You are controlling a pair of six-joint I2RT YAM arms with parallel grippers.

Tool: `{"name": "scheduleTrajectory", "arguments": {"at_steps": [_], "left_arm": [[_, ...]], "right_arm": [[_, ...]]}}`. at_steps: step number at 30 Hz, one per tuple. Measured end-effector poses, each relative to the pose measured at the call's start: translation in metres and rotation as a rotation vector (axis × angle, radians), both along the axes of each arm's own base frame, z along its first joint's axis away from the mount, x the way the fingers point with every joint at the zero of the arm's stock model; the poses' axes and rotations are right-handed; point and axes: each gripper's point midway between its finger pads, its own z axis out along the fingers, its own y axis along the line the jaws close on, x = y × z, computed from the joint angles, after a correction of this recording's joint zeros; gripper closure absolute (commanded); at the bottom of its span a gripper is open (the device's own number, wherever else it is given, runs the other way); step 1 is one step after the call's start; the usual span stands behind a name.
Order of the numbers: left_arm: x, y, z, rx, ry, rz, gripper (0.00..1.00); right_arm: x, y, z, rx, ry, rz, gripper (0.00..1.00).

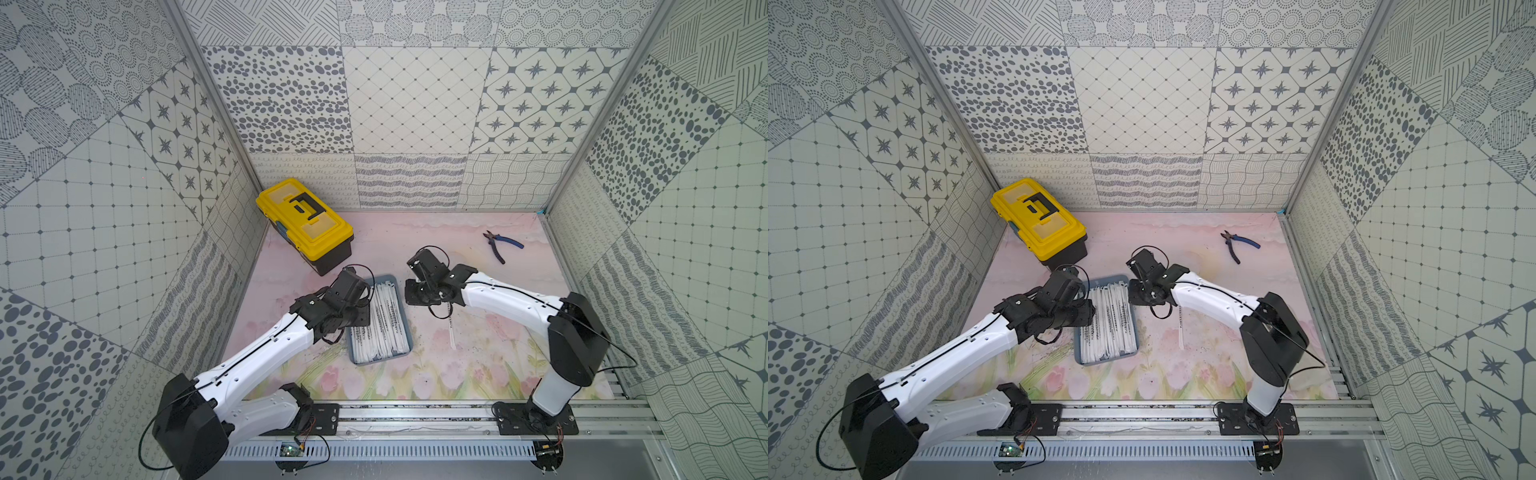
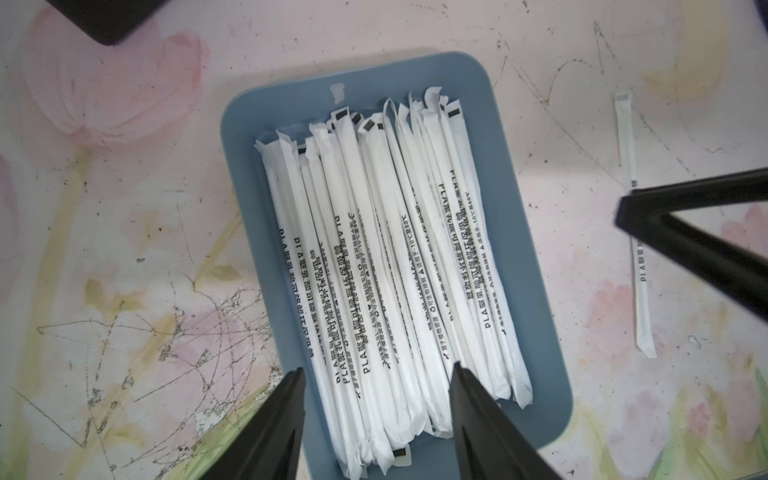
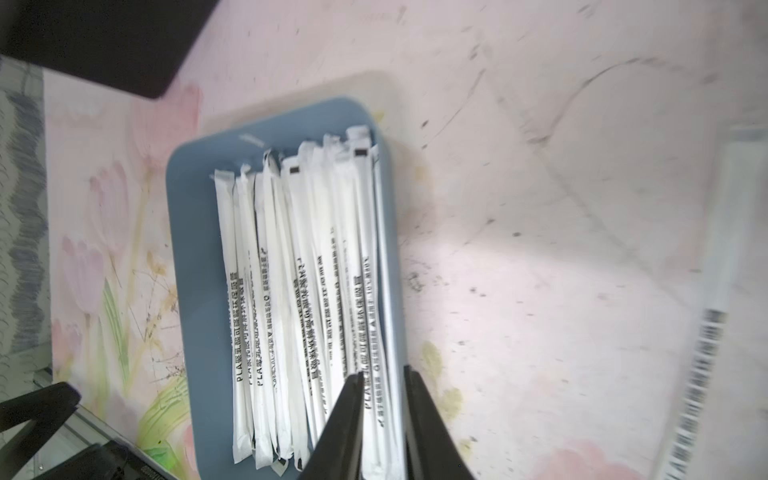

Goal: Put the straws into the storage box
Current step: Pick up the straw from the center of the board.

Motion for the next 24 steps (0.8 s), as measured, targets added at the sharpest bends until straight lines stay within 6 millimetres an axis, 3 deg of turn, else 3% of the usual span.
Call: {"name": "scheduleTrajectory", "arguments": {"at_steps": [3, 5, 8, 11, 16, 24], "left_arm": [[0.004, -0.027, 0.005, 0.000, -0.009, -0.064, 0.40], [0.003, -0.051, 0.006, 0.009, -0.009, -0.126, 0.40], [0.000, -0.081, 0.000, 0.022, -0.001, -0.197, 0.40], [-0.004, -0.103, -0.011, 0.047, 0.018, -0.247, 0.40], [-0.007, -0.120, -0.027, 0.095, 0.042, -0.288, 0.40], [-0.009, -0.126, -0.039, 0.127, 0.059, -0.302, 0.40]], "right_arm": [[0.015, -0.058, -0.007, -0.038, -0.001, -0.113, 0.77], [0.016, -0.097, -0.030, -0.121, 0.032, -0.178, 0.76], [0.001, -0.121, -0.057, -0.222, 0.095, -0.182, 0.74], [-0.009, -0.124, -0.069, -0.268, 0.124, -0.157, 0.74], [-0.012, -0.120, -0.086, -0.300, 0.152, -0.125, 0.72], [-0.013, -0.109, -0.103, -0.338, 0.172, -0.077, 0.76]]}}
